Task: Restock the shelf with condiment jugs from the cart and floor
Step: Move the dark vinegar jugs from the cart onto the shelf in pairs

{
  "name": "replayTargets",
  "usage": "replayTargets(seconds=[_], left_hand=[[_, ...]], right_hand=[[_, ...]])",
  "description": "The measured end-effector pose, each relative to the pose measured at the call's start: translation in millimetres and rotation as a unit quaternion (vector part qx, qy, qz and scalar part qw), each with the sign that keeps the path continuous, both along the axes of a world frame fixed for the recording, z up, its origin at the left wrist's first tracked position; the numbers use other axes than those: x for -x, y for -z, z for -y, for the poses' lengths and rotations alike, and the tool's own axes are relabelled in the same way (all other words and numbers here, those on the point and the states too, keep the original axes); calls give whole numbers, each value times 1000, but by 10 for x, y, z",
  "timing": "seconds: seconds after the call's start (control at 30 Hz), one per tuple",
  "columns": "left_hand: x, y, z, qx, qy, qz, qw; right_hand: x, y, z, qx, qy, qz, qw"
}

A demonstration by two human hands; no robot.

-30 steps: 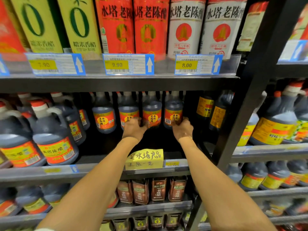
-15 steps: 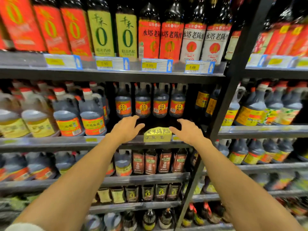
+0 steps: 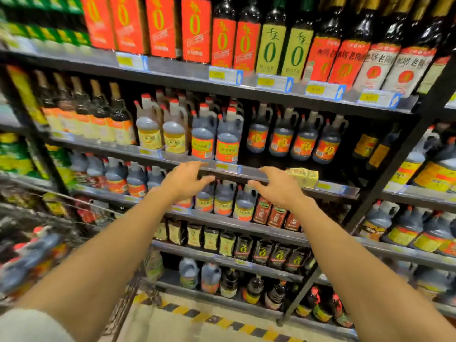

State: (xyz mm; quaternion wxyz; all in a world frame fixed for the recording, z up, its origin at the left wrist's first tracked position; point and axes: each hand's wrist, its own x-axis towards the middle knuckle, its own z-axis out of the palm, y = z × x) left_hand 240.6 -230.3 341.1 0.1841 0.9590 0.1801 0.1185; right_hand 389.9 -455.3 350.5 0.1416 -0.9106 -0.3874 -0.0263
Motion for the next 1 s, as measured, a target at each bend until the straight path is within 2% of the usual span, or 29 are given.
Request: replayTargets(seconds=[0.17,0.33,0.6,0.87,1.0], left_hand=[[1048,-12,-680,-25,-113,-22,993],[2032,109,-1101,-12,-229,-35,973],[3417,523,-1565,24,-396,-63,916],[3801,1023,-2337,57,-507,-88,856],[3867,1300,-2911,91,-560,-123,814]], right_hand=[[563,-21,-942,31,-122,-1,992],[1139,86,-1904,65,-245,2,967],[2023,464,-3293,105,-411,-15,905],[2605,1056,-4943,127,-533,-44,835],[2821,1396,-5808,148,-586,-46,795]])
